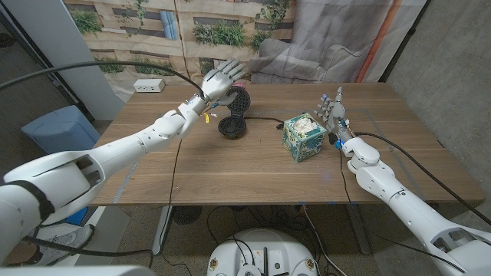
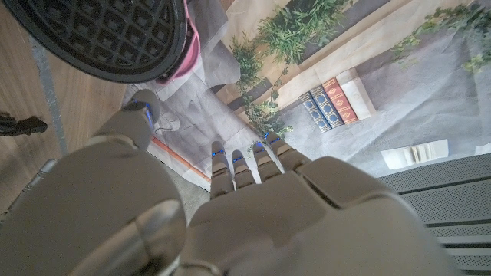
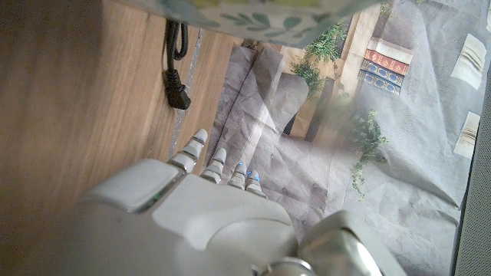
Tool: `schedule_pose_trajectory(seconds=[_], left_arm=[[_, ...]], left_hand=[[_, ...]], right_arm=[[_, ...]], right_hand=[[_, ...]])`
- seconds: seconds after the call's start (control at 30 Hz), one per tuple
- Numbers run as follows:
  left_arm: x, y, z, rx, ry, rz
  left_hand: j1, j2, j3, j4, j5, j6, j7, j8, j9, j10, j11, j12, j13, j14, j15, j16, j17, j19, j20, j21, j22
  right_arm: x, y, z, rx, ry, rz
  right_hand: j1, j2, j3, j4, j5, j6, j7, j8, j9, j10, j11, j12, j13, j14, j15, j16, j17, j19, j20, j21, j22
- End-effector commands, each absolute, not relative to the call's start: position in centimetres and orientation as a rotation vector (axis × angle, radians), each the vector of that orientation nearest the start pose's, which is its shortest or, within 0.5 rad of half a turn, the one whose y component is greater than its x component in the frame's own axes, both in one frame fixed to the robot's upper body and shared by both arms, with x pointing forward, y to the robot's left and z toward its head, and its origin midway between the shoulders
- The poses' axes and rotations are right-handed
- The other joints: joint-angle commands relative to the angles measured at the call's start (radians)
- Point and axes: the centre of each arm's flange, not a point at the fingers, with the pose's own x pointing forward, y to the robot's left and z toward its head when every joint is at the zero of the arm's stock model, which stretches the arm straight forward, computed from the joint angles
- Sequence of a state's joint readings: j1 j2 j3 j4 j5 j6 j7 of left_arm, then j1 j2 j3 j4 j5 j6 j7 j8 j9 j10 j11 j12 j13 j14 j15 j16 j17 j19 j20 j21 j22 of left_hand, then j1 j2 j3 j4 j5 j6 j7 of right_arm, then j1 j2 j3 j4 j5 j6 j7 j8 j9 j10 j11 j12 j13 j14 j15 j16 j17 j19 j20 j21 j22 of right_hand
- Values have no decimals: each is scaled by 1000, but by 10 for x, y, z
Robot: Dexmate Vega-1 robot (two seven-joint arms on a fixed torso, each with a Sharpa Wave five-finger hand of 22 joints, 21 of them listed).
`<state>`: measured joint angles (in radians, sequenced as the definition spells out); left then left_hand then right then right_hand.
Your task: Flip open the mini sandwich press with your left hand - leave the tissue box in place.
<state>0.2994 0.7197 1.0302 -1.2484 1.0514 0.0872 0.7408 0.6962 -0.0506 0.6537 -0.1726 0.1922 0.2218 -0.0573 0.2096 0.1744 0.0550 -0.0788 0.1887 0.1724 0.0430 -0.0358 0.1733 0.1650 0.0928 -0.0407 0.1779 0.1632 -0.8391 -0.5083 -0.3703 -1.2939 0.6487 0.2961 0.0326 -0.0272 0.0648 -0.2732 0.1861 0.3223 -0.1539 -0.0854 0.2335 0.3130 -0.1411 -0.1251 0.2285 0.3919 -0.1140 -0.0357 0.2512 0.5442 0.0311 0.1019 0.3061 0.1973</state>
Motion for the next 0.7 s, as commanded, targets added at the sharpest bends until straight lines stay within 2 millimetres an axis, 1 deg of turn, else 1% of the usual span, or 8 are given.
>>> schedule_pose_trajectory(seconds=[0.03, 0.23, 0.27, 0.37, 0.43, 0.7], left_arm=[[628, 228, 109, 1730, -1186, 430], [625, 234, 112, 1681, -1131, 386], [624, 237, 113, 1646, -1104, 375], [623, 242, 115, 1615, -1078, 339], [622, 245, 115, 1601, -1064, 334], [622, 266, 112, 1378, -942, 293]], left_hand=[[-2, 4, -9, 4, -2, 4, -6, -7, 4, 1, -9, 0, 3, 1, -15, 2, 2, 3, -33, 3, 2], [-11, 6, -16, 8, -3, 3, -6, -9, 4, 1, -10, 0, 3, 0, -15, 2, 2, 2, -34, 3, 2], [-13, 6, -18, 9, -3, 3, -5, -9, 4, 1, -9, 0, 3, 0, -15, 2, 2, 2, -34, 3, 2], [-18, 7, -21, 11, -4, 3, -5, -10, 4, 1, -10, 0, 3, -1, -15, 2, 2, 1, -35, 3, 2], [-23, 9, -25, 13, -4, -3, -1, -13, 4, 1, -9, 0, 3, -2, -13, 2, 2, 1, -34, 3, 2], [-34, 18, -32, 18, -6, -8, 2, -16, 4, -1, -5, -1, 3, -2, -11, 3, 2, 0, -34, 3, 3]], right_arm=[[653, -291, -28, 41, -595, 206], [653, -291, -28, 41, -596, 206], [653, -291, -28, 41, -596, 206], [653, -291, -28, 41, -596, 206], [653, -291, -28, 41, -596, 206], [653, -291, -28, 41, -596, 206]], right_hand=[[5, 89, -7, 3, 6, -3, -2, -3, 4, -4, 2, 1, 3, -5, -20, 5, 3, 3, 2, -5, 4], [4, 89, -8, 3, 6, -3, -2, -3, 5, -4, 2, 1, 3, -5, -19, 4, 3, 3, 3, -5, 4], [4, 89, -8, 3, 6, -4, -1, -3, 5, -4, 2, 1, 3, -5, -20, 4, 3, 3, 2, -6, 4], [4, 89, -8, 3, 6, -3, -1, -3, 5, -4, 4, 1, 3, -5, -19, 4, 3, 3, 3, -6, 4], [4, 89, -8, 3, 6, -3, -2, -3, 5, -4, 3, 1, 3, -6, -20, 4, 3, 3, 2, -6, 4], [4, 88, -8, 3, 6, -3, -1, -3, 5, -4, 2, 1, 3, -4, -20, 5, 3, 4, 3, -6, 4]])
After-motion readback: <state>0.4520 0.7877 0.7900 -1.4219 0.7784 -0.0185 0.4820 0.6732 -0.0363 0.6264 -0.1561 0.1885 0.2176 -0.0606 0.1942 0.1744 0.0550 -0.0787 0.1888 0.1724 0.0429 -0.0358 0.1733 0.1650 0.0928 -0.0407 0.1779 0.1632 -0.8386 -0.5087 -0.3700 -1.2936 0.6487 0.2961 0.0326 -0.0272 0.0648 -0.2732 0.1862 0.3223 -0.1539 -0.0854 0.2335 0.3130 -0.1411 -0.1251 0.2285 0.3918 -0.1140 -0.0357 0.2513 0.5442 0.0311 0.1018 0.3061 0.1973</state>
